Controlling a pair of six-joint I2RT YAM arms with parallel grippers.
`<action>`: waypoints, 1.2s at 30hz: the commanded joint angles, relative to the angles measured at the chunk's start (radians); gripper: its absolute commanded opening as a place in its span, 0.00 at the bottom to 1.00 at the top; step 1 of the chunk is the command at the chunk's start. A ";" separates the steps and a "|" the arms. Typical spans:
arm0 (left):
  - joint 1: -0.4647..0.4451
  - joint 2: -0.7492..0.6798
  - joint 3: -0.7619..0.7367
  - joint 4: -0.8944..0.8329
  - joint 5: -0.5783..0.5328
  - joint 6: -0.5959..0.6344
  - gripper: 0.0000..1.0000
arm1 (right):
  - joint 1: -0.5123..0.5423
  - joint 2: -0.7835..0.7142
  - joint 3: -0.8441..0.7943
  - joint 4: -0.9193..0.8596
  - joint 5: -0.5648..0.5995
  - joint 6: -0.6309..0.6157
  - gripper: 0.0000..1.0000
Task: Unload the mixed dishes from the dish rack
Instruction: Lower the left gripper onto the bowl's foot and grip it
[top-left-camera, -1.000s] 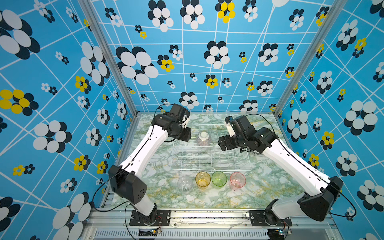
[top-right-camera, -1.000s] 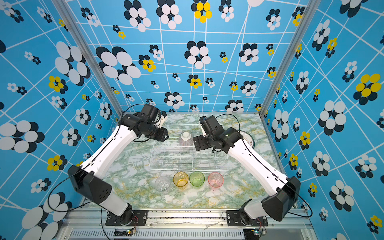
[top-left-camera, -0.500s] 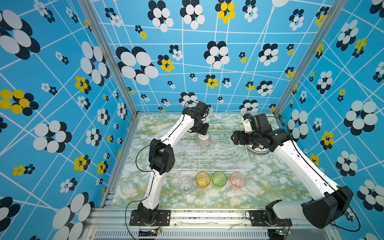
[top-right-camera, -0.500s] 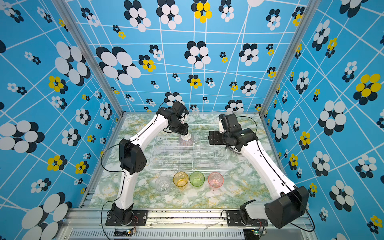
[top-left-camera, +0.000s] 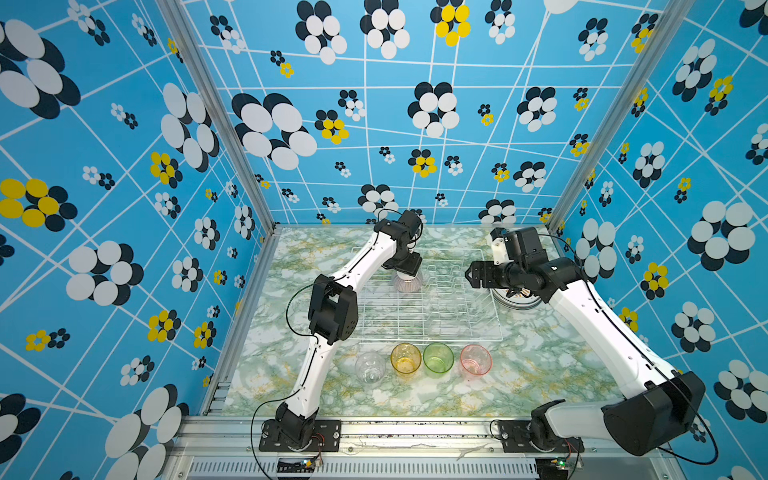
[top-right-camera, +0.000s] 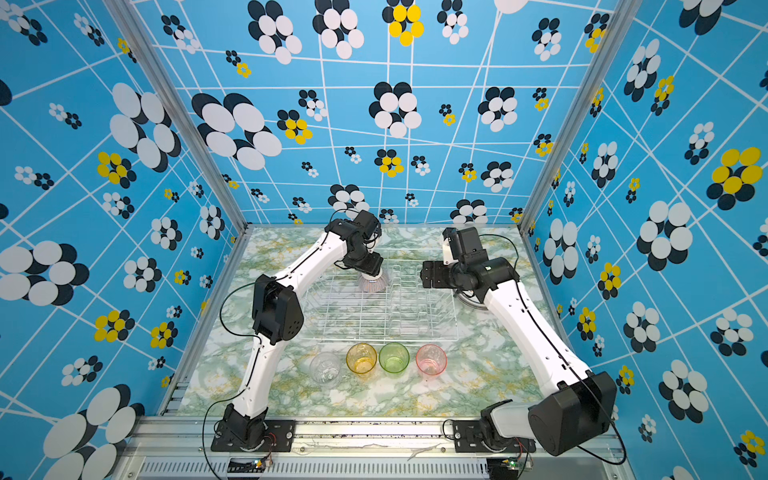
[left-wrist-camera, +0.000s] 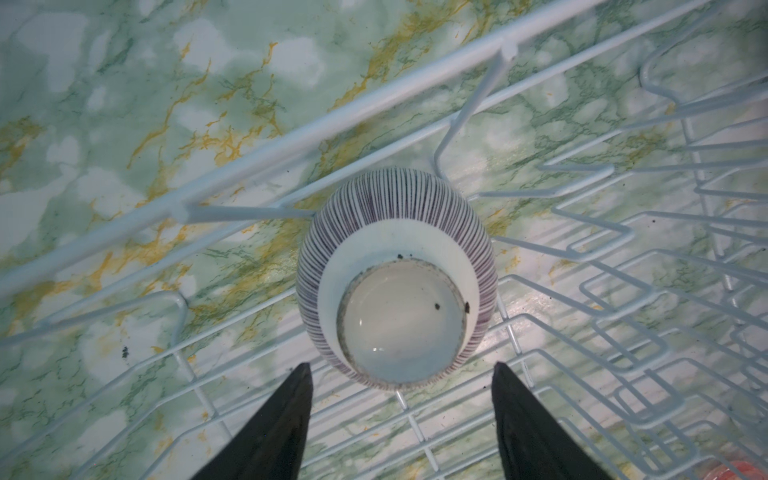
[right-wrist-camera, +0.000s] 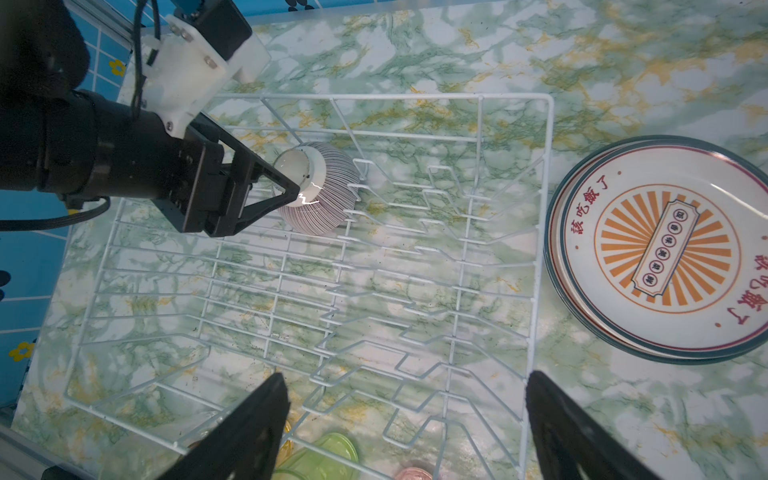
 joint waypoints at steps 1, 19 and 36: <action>-0.012 0.047 0.030 0.004 -0.017 0.003 0.69 | -0.006 0.001 -0.016 0.023 -0.022 -0.017 0.91; -0.031 0.089 0.045 0.066 -0.035 0.015 0.65 | -0.011 0.006 -0.038 0.041 -0.029 -0.023 0.92; -0.031 0.131 0.073 0.011 -0.031 0.046 0.50 | -0.017 0.032 -0.043 0.052 -0.046 -0.023 0.93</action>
